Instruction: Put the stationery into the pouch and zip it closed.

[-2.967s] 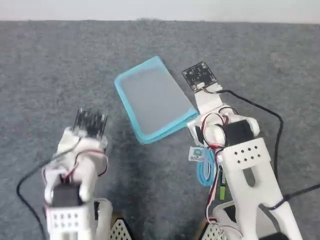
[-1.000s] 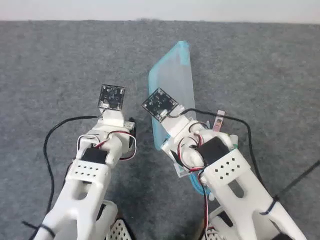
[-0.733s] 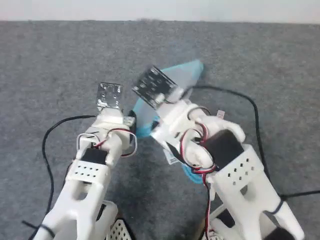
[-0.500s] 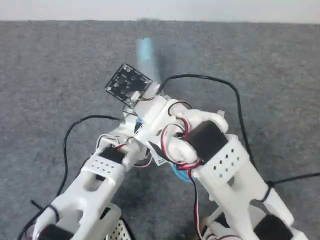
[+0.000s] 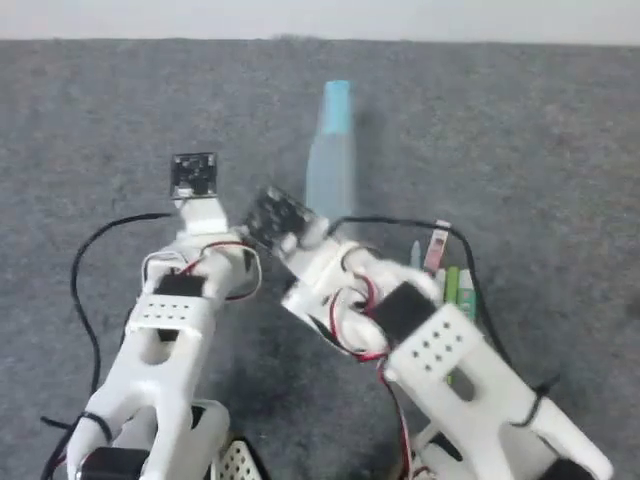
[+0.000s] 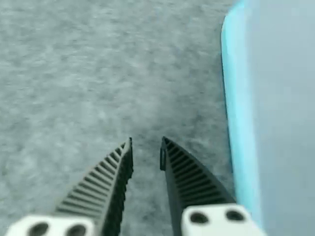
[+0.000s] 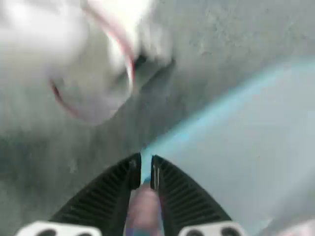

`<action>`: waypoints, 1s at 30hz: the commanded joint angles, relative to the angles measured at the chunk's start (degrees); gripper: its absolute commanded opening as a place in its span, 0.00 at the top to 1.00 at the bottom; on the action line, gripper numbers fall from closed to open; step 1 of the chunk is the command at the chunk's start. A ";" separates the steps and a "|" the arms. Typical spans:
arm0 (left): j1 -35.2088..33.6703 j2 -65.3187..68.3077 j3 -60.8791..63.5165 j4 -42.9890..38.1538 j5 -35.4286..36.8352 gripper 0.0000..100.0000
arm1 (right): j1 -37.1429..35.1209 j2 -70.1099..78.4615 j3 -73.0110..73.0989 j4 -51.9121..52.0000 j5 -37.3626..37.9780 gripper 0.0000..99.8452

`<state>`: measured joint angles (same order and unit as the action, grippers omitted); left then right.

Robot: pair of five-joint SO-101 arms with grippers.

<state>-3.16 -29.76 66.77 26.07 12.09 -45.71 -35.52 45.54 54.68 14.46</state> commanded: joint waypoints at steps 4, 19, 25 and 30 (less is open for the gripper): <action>-7.30 0.00 -5.05 1.05 0.79 0.91 | -0.40 3.56 2.90 -6.29 0.97 0.99; 1.05 0.53 -4.09 1.05 -5.01 0.91 | 14.99 -1.10 -13.19 16.92 -2.02 0.99; -1.23 0.53 -4.18 0.79 -5.36 0.91 | 20.44 0.66 -4.22 19.56 0.35 0.96; -1.85 0.62 -4.09 1.05 -5.36 0.91 | 15.16 3.03 3.69 16.92 1.67 0.82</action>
<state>-4.48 -28.88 64.40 26.77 7.52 -27.60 -32.97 46.59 73.41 14.81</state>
